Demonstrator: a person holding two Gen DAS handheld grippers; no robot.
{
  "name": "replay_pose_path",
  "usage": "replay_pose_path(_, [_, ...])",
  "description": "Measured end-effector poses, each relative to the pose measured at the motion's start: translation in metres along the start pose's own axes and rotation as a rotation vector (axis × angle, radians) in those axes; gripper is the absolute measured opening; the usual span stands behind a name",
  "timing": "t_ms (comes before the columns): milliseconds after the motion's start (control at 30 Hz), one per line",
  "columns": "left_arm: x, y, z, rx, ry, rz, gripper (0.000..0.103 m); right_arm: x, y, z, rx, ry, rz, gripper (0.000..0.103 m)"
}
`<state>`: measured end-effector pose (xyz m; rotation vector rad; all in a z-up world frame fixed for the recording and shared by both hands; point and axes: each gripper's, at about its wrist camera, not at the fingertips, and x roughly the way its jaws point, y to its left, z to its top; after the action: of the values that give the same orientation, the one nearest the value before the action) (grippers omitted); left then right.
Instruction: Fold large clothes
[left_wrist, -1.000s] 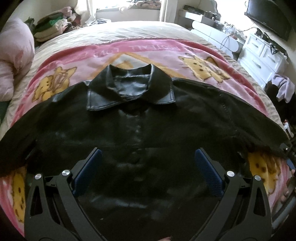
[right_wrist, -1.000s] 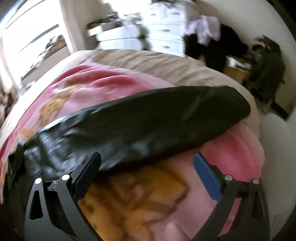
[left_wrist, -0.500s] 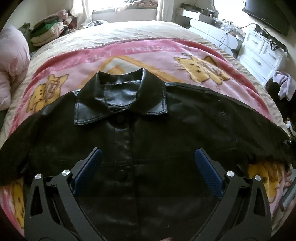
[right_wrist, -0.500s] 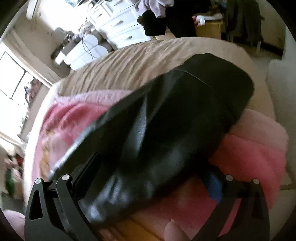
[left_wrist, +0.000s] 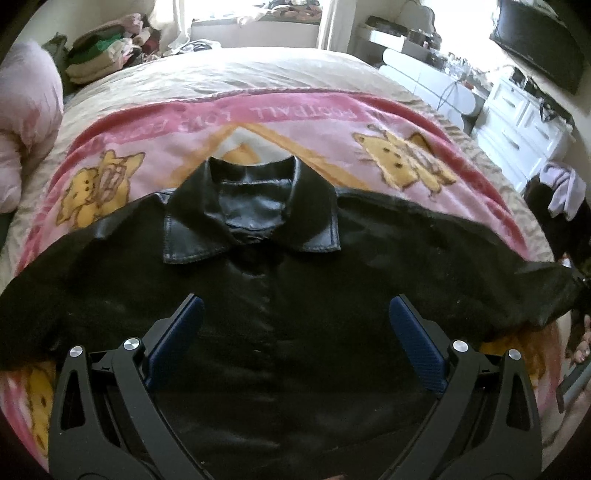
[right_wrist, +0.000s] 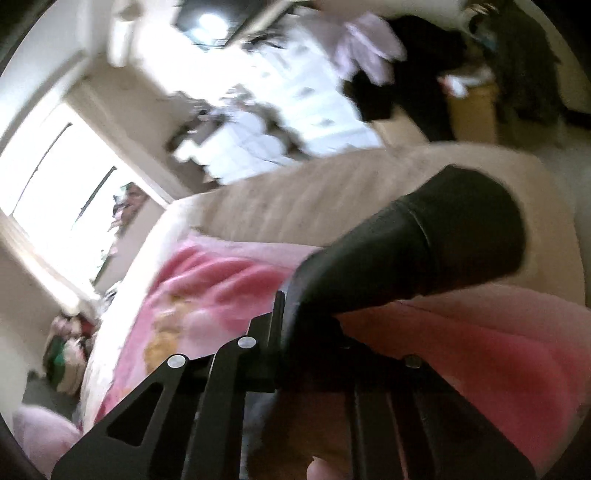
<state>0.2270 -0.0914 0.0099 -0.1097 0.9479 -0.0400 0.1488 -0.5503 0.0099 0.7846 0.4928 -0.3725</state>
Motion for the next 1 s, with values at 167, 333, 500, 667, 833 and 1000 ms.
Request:
replay_pose_path(167, [-0.017, 0.022, 0.010, -0.060, -0.022, -0.052, 0.094, -0.014, 0.073, -0.001, -0.139, -0.011, 0.134, 0.009])
replay_pose_path(333, [-0.035, 0.051, 0.019, -0.124, -0.040, -0.105, 0.094, -0.032, 0.154, -0.025, -0.288, 0.001, 0.286, 0.009])
replay_pose_path(500, [-0.056, 0.087, 0.025, -0.194, -0.069, -0.178, 0.094, -0.052, 0.225, -0.066, -0.452, 0.034, 0.442, 0.009])
replay_pose_path(667, [-0.076, 0.127, 0.026, -0.278, -0.105, -0.257, 0.094, -0.065, 0.279, -0.122, -0.633, 0.071, 0.570, 0.009])
replay_pose_path(833, [-0.091, 0.166, 0.019, -0.343, -0.146, -0.292, 0.094, -0.066, 0.308, -0.176, -0.737, 0.152, 0.638, 0.009])
replay_pose_path(1000, [-0.100, 0.201, 0.007, -0.419, -0.171, -0.326, 0.094, -0.067, 0.330, -0.234, -0.830, 0.235, 0.679, 0.009])
